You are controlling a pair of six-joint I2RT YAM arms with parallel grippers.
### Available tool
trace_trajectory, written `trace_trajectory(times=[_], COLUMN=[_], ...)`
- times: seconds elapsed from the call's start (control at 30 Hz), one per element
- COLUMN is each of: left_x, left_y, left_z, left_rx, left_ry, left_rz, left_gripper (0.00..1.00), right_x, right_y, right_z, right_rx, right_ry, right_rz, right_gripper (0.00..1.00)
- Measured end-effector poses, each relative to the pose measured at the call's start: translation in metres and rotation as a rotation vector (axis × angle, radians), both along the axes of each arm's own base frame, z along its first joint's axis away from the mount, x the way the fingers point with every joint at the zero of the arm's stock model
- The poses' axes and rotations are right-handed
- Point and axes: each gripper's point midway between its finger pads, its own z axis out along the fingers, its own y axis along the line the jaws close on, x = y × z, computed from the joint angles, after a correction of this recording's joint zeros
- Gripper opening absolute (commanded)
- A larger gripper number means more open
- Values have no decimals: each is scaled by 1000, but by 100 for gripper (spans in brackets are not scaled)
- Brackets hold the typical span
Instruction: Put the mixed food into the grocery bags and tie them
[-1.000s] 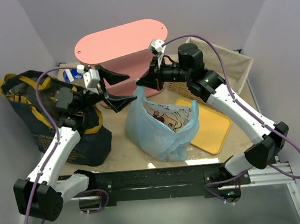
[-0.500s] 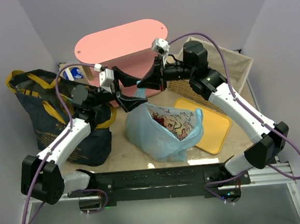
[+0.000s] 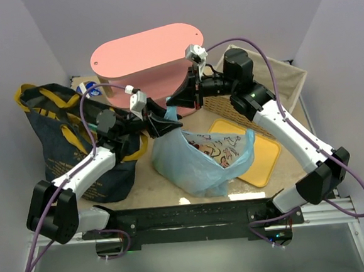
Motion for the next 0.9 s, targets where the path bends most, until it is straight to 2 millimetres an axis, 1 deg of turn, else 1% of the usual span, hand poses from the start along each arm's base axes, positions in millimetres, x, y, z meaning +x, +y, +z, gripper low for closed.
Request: trace_trajectory(times=[0.03, 0.07, 0.1, 0.13, 0.17, 0.2, 0.27, 0.33, 0.4, 0.5, 0.6, 0.67, 0.77, 0.9], left_x=[0, 1, 2, 3, 5, 6, 12, 20, 29, 45, 56, 58, 56, 55], left_y=[0, 0, 1, 2, 3, 4, 9, 17, 28, 55, 76, 81, 83, 84], left_z=[-1, -2, -3, -3, -3, -3, -6, -10, -13, -21, -32, -38, -42, -45], left_rx=[-4, -9, -17, -23, -29, -30, -17, 9, 30, 59, 86, 101, 118, 132], left_ry=[8, 17, 28, 41, 49, 67, 119, 167, 200, 253, 295, 313, 317, 319], left_rz=[4, 10, 27, 38, 56, 78, 144, 228, 304, 412, 480, 499, 501, 506], left_gripper=[4, 0, 0, 0, 0, 0, 0, 0, 0, 0, 0, 0, 0, 0], right_x=[0, 0, 0, 1, 0, 1, 6, 16, 31, 50, 58, 55, 42, 20], right_y=[0, 0, 0, 0, 0, -1, -5, -14, -28, -57, -83, -89, -91, -96], right_z=[0, 0, 0, 0, 0, 0, 2, 5, 7, 12, 17, 22, 28, 28], right_rx=[0, 0, 0, 0, -1, 0, 6, 11, 23, 60, 87, 97, 103, 101], right_ry=[3, 4, 4, 4, 10, 12, 5, -5, -9, -9, -17, -33, -59, -75], right_rz=[0, -1, -1, -2, -3, -6, -21, -50, -95, -153, -190, -179, -140, -105], right_gripper=[0, 3, 14, 26, 51, 62, 81, 88, 92, 95, 97, 98, 98, 98])
